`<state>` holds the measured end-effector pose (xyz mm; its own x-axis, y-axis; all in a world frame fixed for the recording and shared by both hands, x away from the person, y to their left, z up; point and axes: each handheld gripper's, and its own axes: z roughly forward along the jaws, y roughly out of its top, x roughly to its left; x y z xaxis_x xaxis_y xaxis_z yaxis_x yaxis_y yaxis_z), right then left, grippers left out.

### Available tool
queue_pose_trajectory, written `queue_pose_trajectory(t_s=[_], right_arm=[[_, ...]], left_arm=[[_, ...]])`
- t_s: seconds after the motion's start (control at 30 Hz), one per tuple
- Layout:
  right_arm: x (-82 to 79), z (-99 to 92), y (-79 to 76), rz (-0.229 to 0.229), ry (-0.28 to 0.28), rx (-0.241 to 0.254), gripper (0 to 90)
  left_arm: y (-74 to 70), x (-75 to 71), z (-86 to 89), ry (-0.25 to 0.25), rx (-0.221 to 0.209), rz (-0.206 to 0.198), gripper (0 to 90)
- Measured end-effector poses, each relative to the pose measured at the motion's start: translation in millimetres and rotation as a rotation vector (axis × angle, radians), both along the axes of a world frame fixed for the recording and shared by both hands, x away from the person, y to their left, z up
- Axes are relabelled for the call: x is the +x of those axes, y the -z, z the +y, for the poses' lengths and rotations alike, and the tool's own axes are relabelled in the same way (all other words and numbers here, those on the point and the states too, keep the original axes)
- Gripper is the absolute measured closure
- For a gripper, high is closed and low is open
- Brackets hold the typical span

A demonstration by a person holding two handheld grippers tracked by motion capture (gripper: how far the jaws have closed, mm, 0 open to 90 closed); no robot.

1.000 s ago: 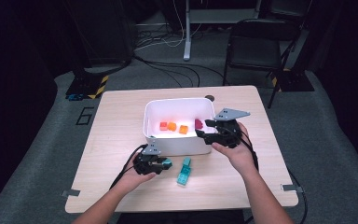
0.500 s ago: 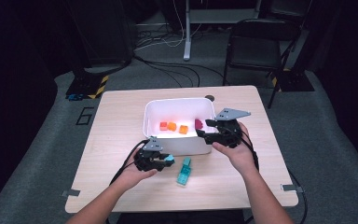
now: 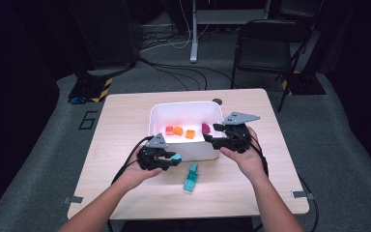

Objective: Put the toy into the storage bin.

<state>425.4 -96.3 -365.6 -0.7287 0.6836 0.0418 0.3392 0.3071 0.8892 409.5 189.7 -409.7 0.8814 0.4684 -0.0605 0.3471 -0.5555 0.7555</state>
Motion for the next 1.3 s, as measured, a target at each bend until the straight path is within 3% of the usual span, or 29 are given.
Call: queue_pose_trajectory(t_s=[0.27,0.57,1.03,1.3], right_arm=[[0.2,-2.0,-0.8,-0.001,0.004,0.004,42.6],[0.3,-2.8,-1.2,-0.002,0.007,0.005,42.6],[0.5,-3.3,-1.6,-0.003,0.008,0.006,42.6],[0.8,-3.8,-1.8,-0.005,0.01,0.006,42.6]], left_arm=[[-21.4,5.0,0.7,-0.002,0.002,-0.016,66.7],[-42.2,13.7,5.0,-0.025,-0.025,-0.035,66.7],[-60.1,36.6,2.6,-0.061,-0.067,-0.03,66.8],[-70.3,50.4,-6.7,-0.068,-0.06,-0.037,66.8]])
